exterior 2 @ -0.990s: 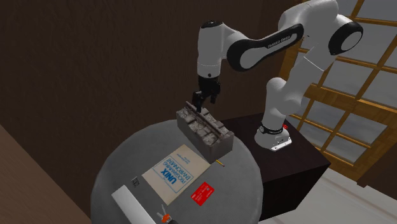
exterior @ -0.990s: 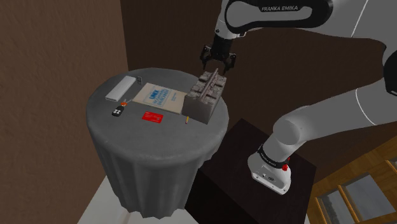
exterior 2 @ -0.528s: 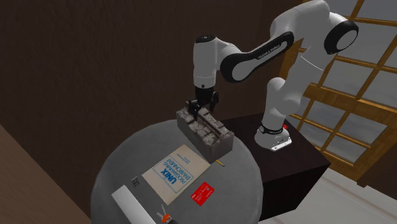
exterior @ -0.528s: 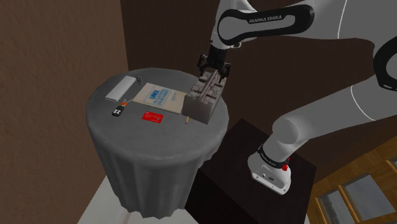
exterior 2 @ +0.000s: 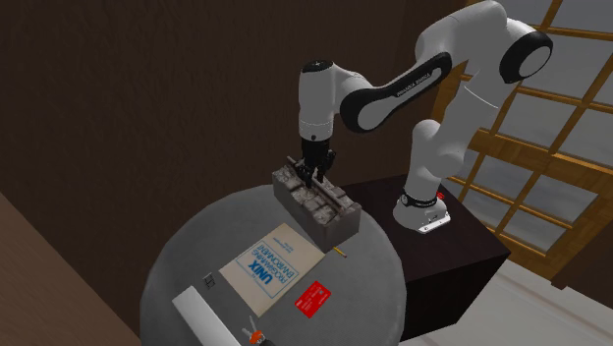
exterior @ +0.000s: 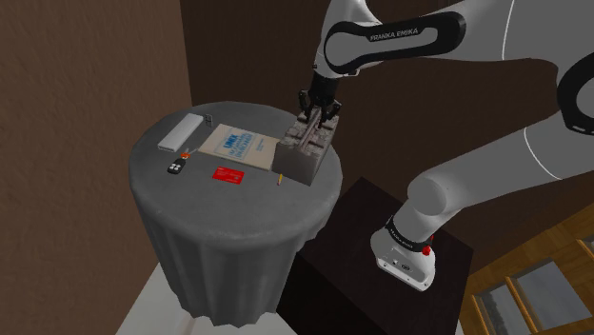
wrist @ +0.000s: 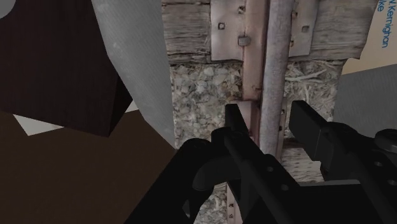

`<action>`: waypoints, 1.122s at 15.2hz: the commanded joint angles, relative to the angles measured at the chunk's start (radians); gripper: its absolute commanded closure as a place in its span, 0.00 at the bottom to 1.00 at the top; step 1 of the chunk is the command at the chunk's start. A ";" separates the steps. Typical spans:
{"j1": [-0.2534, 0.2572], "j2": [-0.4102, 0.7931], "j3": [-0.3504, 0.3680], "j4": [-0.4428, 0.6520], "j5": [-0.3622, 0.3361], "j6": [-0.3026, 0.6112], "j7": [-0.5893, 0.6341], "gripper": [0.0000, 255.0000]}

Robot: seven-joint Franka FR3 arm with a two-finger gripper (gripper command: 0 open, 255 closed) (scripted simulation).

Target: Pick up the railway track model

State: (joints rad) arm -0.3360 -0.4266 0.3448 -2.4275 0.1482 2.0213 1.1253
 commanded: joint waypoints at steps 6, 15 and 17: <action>0.000 -0.003 -0.001 0.010 0.000 -0.014 0.000 1.00; -0.003 -0.030 -0.017 0.110 -0.006 -0.140 -0.001 1.00; -0.004 -0.033 -0.020 0.134 -0.007 -0.168 -0.001 1.00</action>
State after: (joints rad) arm -0.3407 -0.4541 0.3253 -2.3045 0.1405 1.8639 1.1224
